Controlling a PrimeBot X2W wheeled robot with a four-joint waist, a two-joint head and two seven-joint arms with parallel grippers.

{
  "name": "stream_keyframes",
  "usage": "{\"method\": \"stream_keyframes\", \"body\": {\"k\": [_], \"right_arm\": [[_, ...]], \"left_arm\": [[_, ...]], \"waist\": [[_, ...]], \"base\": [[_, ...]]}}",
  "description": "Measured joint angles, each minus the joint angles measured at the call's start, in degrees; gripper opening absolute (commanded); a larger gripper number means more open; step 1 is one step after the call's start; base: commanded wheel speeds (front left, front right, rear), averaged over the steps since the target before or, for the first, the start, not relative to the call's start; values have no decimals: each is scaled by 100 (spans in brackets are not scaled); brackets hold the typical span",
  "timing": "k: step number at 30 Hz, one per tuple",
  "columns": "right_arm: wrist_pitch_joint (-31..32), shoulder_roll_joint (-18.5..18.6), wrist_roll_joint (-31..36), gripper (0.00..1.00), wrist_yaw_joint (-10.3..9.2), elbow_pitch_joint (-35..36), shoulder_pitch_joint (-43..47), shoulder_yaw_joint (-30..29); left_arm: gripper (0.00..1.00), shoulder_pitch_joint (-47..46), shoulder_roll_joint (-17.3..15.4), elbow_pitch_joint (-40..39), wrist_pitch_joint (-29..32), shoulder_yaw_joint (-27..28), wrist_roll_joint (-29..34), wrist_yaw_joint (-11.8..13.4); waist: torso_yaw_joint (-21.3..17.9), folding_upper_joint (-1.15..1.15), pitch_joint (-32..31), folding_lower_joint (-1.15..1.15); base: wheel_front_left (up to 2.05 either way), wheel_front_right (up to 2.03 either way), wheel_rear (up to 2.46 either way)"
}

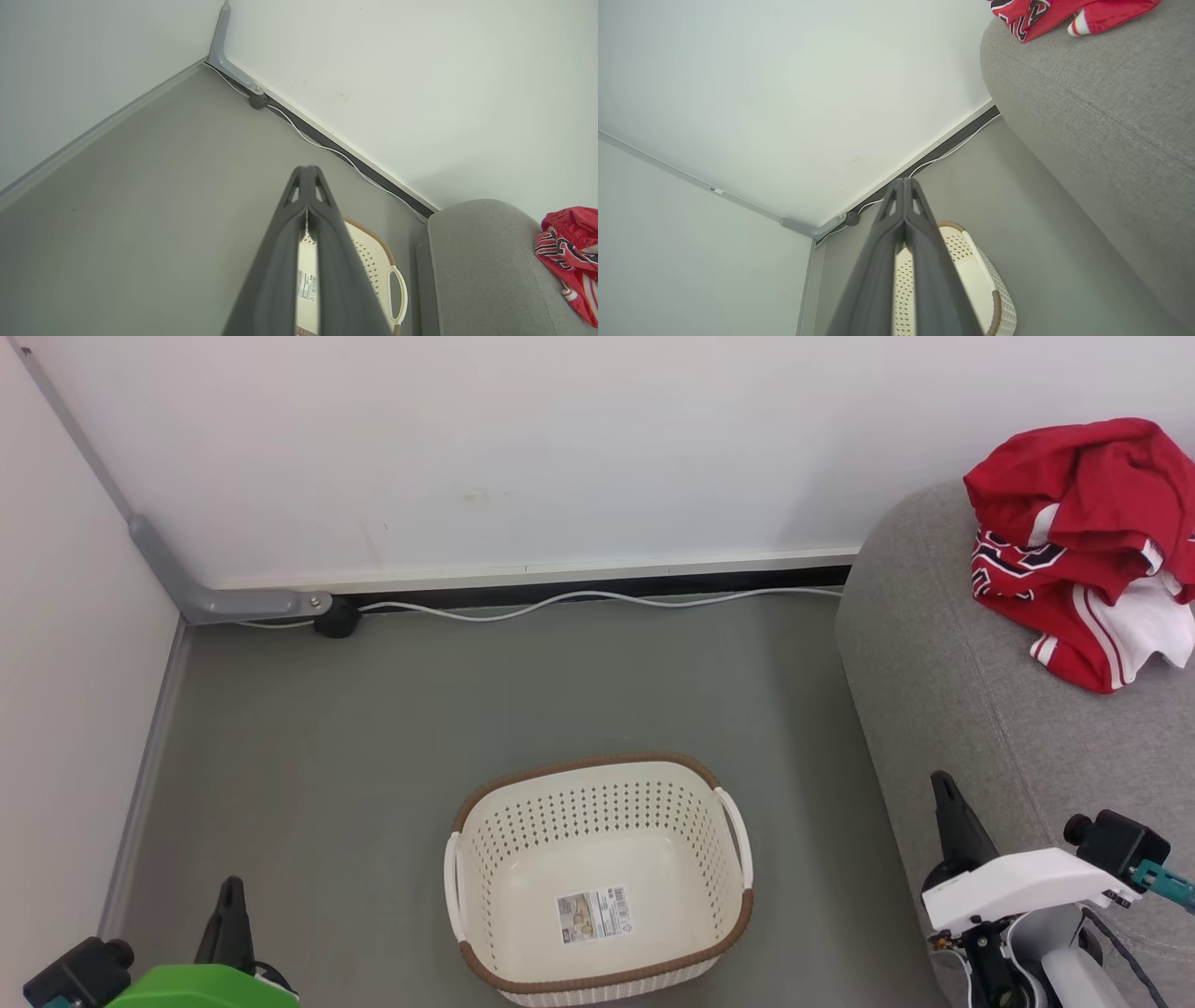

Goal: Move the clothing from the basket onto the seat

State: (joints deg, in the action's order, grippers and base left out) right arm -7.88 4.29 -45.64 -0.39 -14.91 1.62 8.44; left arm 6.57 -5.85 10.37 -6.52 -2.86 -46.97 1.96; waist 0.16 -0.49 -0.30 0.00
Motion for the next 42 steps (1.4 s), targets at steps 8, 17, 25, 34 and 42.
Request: {"method": "stream_keyframes", "body": {"k": [8,17,25,34,42], "right_arm": [[172,-1,-584,0,101,-3,-58,-171],[349,-3,-1252,0,189,-14,-119,-365],[501,-11,-1916,0,290,-27,-178,-557],[679,-24,-2586,0,393,-37,-241,-748],[804,-30,-3115,0,461,-49,-295,-896]], "left_arm": [[0,-119,52,55,153,90,-600,-96],[0,-241,99,137,346,187,-1212,-210],[0,-391,149,218,521,287,-1788,-330],[0,-519,193,290,692,385,-2423,-457],[0,-628,231,363,826,466,-2897,-560]], "waist": [[-2,0,6,0],[-4,0,12,0],[-6,0,18,0],[-8,0,24,0],[-10,0,29,0]], "base": [[0,0,0],[0,0,0],[0,0,0],[0,0,0],[0,0,0]]}}
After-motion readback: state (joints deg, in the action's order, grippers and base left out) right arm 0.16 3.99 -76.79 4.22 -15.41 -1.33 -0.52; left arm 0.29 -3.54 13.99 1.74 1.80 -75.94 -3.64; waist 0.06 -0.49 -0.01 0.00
